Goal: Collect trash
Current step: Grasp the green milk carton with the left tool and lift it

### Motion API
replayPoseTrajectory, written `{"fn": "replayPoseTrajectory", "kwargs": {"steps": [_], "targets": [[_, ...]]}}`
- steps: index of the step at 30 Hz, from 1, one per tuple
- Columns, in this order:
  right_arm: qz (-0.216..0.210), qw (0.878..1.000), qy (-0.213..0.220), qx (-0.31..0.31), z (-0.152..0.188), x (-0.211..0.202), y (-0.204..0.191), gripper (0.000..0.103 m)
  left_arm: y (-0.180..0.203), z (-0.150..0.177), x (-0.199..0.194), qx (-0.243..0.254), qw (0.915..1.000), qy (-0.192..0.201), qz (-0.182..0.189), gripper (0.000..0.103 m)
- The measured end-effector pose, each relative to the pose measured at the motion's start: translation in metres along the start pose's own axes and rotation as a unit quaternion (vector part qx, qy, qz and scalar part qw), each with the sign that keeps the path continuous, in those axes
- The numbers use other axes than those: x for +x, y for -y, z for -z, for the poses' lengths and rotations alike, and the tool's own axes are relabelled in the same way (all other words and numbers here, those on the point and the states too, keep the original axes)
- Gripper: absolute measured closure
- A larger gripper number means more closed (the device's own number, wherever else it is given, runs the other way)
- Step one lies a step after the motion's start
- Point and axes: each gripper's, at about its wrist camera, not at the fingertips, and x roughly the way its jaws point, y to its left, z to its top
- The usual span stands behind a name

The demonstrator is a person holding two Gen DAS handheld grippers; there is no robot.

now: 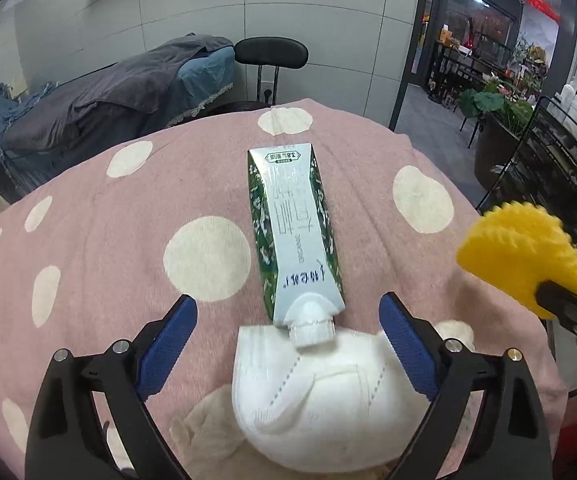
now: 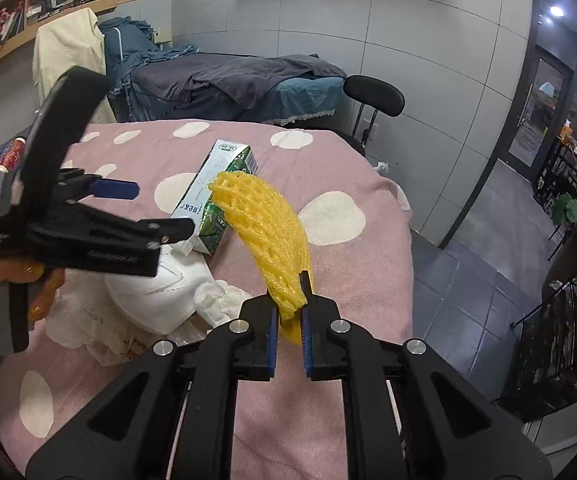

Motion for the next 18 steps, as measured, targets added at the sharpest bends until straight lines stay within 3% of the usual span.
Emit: {"fn": "replayPoseTrajectory", "kwargs": {"steps": [4, 10, 11, 18], "targets": [[-0.003, 1.000, 0.010, 0.015, 0.009, -0.015, 0.005, 0.093, 0.005, -0.023, 0.029, 0.011, 0.9995, -0.026, -0.012, 0.016], [0.008, 0.999, 0.022, 0.041, 0.024, -0.035, 0.017, 0.093, 0.009, -0.035, 0.058, 0.009, 0.9980, -0.057, -0.026, 0.046], [0.012, 0.999, 0.024, 0.045, 0.027, -0.037, 0.019, 0.093, 0.008, -0.036, 0.059, 0.006, 0.9981, -0.056, -0.027, 0.053], [0.023, 0.996, 0.033, 0.079, 0.044, -0.049, 0.036, 0.093, 0.011, -0.040, 0.022, -0.023, 0.9997, 0.008, -0.004, 0.053]]}}
